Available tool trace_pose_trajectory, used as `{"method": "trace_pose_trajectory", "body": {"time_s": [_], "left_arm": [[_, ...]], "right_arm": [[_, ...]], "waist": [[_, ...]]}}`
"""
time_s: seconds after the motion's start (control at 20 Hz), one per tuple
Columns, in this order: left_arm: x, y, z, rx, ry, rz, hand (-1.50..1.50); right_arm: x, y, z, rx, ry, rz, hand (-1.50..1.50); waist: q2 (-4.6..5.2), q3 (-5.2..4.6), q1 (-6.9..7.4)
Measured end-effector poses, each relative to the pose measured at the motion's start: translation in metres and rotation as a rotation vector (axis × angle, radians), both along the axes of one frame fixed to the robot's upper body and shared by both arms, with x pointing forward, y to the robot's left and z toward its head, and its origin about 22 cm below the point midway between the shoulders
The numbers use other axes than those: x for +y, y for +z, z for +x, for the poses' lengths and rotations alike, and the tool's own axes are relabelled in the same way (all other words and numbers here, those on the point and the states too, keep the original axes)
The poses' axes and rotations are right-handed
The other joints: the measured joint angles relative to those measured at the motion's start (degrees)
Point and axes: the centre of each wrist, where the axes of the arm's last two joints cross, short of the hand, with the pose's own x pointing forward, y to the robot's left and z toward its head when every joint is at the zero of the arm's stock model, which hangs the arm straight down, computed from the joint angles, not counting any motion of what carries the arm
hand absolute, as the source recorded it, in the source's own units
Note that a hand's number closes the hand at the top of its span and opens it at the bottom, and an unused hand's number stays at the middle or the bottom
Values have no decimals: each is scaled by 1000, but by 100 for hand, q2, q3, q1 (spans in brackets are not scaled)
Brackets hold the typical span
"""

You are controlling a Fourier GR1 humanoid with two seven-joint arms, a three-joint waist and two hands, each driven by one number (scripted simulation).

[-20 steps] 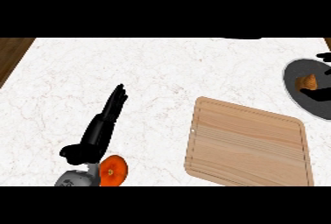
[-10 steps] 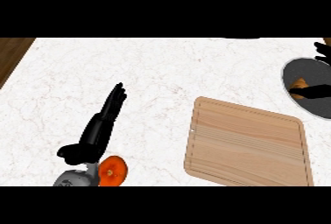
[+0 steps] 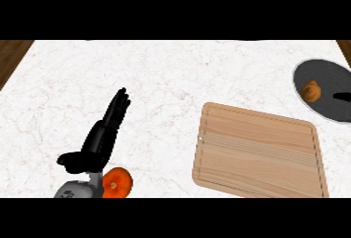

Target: Pick the croissant from the cutting board and place it in the pan

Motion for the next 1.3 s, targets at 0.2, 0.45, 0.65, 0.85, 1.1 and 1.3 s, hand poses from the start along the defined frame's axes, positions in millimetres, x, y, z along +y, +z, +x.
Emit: {"method": "trace_pose_trajectory", "body": {"time_s": [0.2, 0.45, 0.65, 0.85, 1.1, 1.3], "left_arm": [[3, 2, 0, 0, 8, 2, 0], [4, 0, -1, 7, 12, 1, 0], [5, -4, -3, 13, 19, 4, 0], [5, -2, -3, 8, 25, 3, 0], [7, -5, -3, 9, 31, 2, 0], [11, -5, -6, 11, 30, 7, 0]], "right_arm": [[-26, 1, -23, 8, 74, 101, -150], [-47, -2, -46, 51, 104, 121, -150], [-55, -3, -57, 68, 114, 100, -150], [-64, -6, -70, 74, 109, 64, -150], [-71, -8, -82, 90, 105, 32, -150], [-76, -10, -91, 101, 105, 3, -150]], "waist": [[-11, 5, -49], [-31, 6, -94], [-48, 5, -128], [-62, 9, -151], [-72, 5, -175], [-87, 6, -182]]}}
